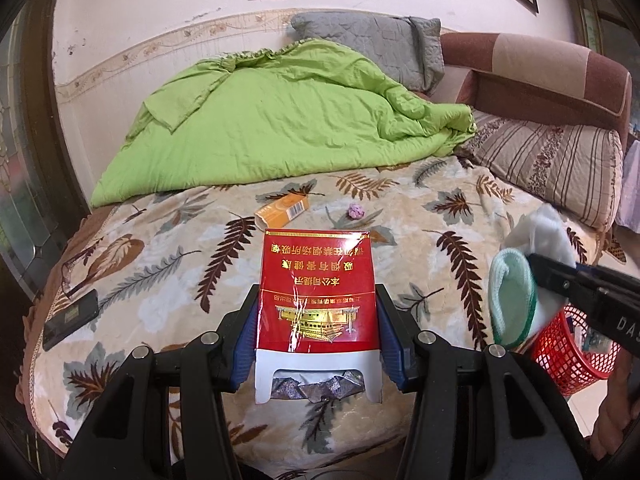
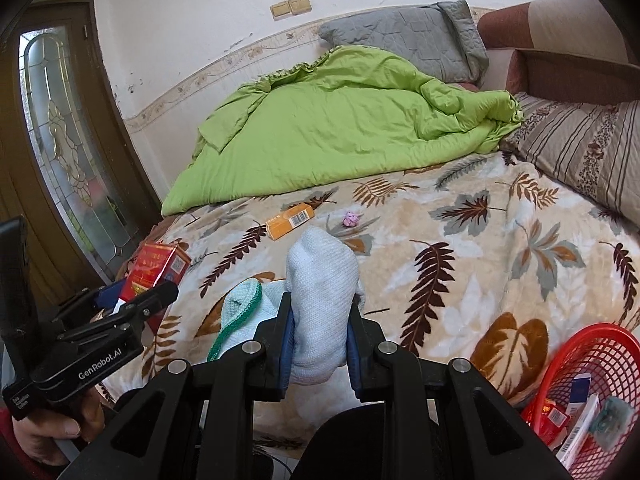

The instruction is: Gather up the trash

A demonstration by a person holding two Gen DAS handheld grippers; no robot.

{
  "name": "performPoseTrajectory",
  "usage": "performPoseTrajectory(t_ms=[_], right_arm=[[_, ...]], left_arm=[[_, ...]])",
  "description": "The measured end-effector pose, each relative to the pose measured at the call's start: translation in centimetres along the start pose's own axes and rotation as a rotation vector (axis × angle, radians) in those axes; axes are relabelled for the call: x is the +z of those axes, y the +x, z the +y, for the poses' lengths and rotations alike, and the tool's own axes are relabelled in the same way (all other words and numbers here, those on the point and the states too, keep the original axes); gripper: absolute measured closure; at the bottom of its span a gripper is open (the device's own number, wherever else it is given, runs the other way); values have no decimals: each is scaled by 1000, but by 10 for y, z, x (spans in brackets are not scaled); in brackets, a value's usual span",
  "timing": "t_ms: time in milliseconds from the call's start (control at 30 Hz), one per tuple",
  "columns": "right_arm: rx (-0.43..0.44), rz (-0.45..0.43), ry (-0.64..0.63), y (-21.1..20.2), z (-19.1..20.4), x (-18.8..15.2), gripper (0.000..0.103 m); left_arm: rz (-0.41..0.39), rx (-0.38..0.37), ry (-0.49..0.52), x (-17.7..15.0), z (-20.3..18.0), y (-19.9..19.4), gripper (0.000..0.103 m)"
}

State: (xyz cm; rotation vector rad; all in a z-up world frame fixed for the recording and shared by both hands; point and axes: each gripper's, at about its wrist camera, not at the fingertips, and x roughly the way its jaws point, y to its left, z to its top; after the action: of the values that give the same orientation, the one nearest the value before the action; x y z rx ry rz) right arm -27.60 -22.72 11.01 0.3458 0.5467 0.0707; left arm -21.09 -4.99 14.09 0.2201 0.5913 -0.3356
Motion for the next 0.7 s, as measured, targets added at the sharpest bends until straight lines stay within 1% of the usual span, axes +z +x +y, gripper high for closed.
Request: performPoseTrajectory(t_ms=[200, 400, 467, 567, 700], right_arm=[[-21, -4, 6, 2, -10, 8, 79], [-58, 11, 20, 4, -28, 8, 79], [-79, 14, 27, 3, -37, 9, 79], [-118, 5, 60, -5, -56, 10, 79], [-202, -18, 126, -29, -93, 8, 79]], left_arm=[[34, -26, -3, 5, -3, 21, 52], [69, -47, 11, 5, -9, 42, 52], [79, -85, 15, 6, -15, 47, 52], [72, -156, 42, 10, -30, 48, 52], [65, -277, 86, 18, -57, 45, 52]])
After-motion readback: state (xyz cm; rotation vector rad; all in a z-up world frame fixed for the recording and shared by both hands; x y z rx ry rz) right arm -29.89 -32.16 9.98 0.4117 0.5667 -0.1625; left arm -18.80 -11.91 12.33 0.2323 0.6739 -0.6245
